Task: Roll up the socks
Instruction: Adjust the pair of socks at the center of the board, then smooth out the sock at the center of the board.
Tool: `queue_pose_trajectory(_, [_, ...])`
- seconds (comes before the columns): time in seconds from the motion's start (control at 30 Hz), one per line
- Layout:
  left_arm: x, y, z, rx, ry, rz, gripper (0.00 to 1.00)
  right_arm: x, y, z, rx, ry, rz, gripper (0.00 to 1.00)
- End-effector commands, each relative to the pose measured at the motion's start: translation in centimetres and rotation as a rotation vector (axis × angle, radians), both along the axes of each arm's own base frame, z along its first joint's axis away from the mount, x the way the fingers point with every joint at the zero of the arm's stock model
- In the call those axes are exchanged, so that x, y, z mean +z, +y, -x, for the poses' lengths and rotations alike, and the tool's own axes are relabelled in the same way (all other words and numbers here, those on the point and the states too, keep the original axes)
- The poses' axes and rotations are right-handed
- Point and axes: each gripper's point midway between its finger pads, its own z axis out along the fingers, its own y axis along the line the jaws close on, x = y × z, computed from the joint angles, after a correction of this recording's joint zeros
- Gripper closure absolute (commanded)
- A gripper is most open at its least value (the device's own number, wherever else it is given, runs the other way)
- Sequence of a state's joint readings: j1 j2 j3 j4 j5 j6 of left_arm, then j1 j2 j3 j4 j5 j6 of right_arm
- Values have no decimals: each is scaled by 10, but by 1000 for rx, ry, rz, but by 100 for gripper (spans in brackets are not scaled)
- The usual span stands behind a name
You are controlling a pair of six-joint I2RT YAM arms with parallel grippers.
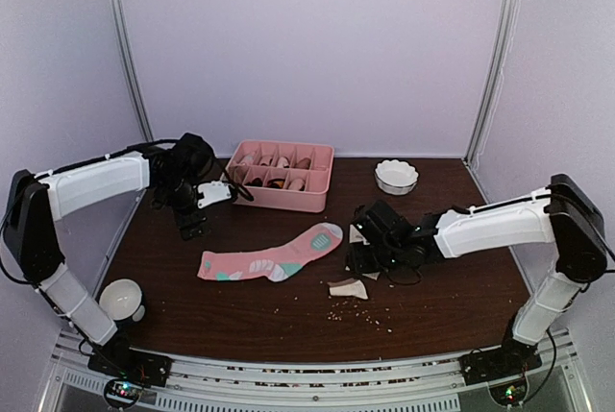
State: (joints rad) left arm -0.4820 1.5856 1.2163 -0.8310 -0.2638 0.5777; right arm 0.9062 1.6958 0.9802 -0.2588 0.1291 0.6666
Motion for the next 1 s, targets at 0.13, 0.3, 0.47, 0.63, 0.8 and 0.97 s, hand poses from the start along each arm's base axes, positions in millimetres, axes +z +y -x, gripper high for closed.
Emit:
queue_pose_trajectory(0.13, [25,-81,28,-193,71,136,2,-11,4,45,31,68,-167,48])
queue_pose_trajectory(0.3, [17,-109,37,-259,118,161,2,-27,10,54,49,131,-211,49])
queue_pose_trajectory(0.47, [13,-133,39,-311,128,158,2,-27,14,52,57,152,-284,51])
queue_pose_trajectory(0.63, [8,-143,39,-331,134,148,2,-16,24,52,98,162,-404,52])
queue_pose_trajectory(0.8, [1,-141,39,-323,138,129,2,-14,33,54,134,175,-445,57])
queue_pose_trajectory(0.97, [-6,-135,41,-321,141,103,2,7,43,57,176,155,-542,58])
